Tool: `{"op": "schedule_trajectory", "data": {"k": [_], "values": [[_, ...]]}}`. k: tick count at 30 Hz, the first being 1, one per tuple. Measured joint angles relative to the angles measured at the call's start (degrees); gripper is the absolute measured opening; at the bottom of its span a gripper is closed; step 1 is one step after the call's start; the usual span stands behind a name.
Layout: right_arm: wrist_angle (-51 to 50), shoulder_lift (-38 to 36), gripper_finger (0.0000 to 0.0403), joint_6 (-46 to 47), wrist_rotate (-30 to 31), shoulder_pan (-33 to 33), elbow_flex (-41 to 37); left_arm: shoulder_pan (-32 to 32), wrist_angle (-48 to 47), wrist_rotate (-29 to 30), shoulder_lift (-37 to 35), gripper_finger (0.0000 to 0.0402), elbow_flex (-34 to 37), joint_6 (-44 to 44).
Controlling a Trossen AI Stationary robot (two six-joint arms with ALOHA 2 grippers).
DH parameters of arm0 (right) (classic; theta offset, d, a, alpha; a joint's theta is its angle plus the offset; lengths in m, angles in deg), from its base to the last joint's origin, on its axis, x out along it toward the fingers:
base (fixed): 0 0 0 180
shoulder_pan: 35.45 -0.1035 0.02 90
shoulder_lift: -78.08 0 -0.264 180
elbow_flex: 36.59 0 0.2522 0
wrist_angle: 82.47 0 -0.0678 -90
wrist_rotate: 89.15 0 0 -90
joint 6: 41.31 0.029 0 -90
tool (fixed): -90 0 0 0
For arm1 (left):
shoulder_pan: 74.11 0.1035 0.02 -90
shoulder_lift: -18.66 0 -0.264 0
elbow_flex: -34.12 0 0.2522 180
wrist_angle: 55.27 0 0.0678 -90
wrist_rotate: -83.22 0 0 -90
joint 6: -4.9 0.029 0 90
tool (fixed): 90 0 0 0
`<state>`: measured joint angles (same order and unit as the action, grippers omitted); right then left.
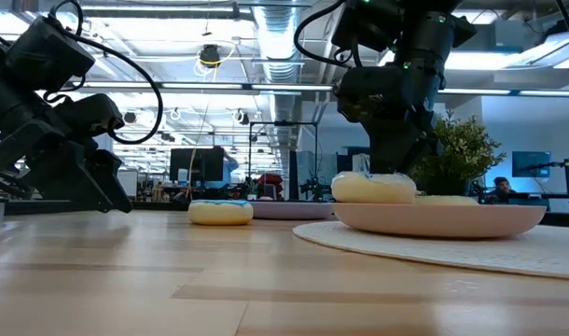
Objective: Pick & Place donuts
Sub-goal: Put the big white donut on the orange plate
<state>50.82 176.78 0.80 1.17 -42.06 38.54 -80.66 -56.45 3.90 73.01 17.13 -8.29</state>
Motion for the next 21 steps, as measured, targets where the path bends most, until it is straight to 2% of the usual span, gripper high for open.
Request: {"op": "schedule_trajectory", "data": {"k": [12,21], "values": [[-0.94,0.02,0.0073,0.39,0.01,0.0,0.0,0.0,0.0,-0.02,0.0,0.0334,0.0,-0.04],[-0.92,0.02,0.0132,0.44,2.41,-0.13,0.0,0.0,0.0,-0.04,0.0,0.0334,0.0,-0.07]]}}
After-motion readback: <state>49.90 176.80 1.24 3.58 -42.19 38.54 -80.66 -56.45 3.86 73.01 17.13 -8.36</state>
